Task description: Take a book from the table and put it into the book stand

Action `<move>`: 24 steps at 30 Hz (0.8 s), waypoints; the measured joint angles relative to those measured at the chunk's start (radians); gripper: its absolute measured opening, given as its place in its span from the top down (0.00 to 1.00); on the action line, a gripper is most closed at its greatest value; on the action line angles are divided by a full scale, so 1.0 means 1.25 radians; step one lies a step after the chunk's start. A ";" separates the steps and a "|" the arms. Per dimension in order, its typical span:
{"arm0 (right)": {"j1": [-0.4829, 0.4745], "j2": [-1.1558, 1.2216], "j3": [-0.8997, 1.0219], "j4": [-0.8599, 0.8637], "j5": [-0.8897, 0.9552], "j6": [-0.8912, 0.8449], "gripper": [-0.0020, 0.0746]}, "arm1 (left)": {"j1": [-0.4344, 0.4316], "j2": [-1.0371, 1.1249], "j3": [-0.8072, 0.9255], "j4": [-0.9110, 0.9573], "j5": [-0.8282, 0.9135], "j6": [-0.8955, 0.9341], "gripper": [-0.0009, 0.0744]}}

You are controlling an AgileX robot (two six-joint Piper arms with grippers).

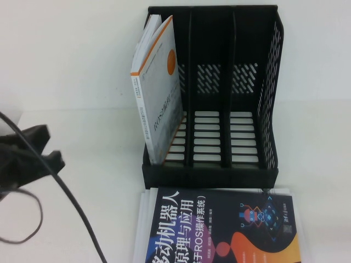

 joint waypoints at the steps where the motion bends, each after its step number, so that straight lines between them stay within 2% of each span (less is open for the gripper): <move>1: 0.000 0.000 0.000 0.000 0.000 0.000 0.98 | 0.009 -0.009 0.004 -0.002 0.010 0.033 0.99; 4: 0.000 0.000 0.000 0.000 0.000 0.000 0.98 | 0.041 -0.071 0.034 -0.002 0.048 0.117 0.99; 9: 0.000 0.000 0.000 0.000 0.000 0.000 0.98 | 0.104 -0.258 0.138 0.005 0.109 0.152 0.99; 14: 0.000 0.000 0.000 0.000 0.002 0.000 0.98 | 0.166 -0.471 0.288 0.015 0.082 0.162 0.99; 19: 0.000 0.000 0.000 0.000 0.002 0.000 0.98 | 0.200 -0.625 0.422 0.015 0.069 0.145 0.99; 21: 0.000 0.000 0.000 0.000 0.002 0.000 0.98 | 0.211 -0.666 0.457 0.015 0.091 0.140 0.99; 24: 0.000 0.000 0.000 0.000 0.002 0.000 0.98 | 0.233 -0.712 0.464 0.018 0.195 0.136 0.99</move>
